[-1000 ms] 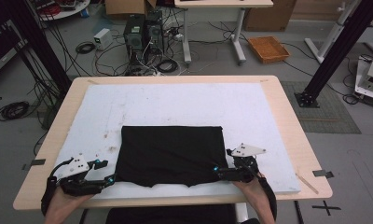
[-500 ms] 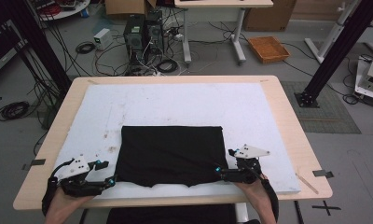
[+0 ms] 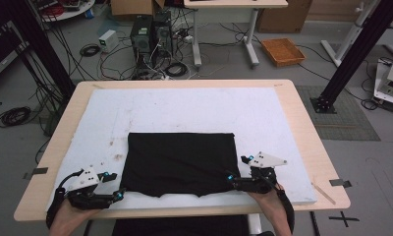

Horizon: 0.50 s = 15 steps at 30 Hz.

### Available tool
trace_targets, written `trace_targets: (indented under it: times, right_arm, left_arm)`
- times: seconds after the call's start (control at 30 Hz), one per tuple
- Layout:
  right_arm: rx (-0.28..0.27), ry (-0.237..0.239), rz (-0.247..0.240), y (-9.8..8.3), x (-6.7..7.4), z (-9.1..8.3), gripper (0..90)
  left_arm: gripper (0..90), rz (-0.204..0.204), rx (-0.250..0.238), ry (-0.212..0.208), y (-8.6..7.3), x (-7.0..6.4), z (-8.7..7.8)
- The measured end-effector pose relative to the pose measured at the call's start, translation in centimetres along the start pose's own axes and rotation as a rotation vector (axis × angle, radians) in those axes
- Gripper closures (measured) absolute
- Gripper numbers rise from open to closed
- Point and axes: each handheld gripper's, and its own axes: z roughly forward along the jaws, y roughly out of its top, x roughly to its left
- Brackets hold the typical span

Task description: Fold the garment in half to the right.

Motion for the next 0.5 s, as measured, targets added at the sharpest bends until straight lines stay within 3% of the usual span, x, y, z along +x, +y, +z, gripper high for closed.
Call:
trace_targets:
  times: [0.37, 0.5]
  right_arm:
    - [-0.005, 0.01, -0.006, 0.06, 0.43, -0.24, 23.5]
    - [-0.009, 0.007, -0.009, 0.03, 0.47, -0.32, 23.6]
  left_arm:
    - [39.6, 0.039, 0.056, -0.004, -0.31, -0.33, 0.57]
    - [42.7, 0.021, 0.034, 0.001, -0.37, -0.39, 0.97]
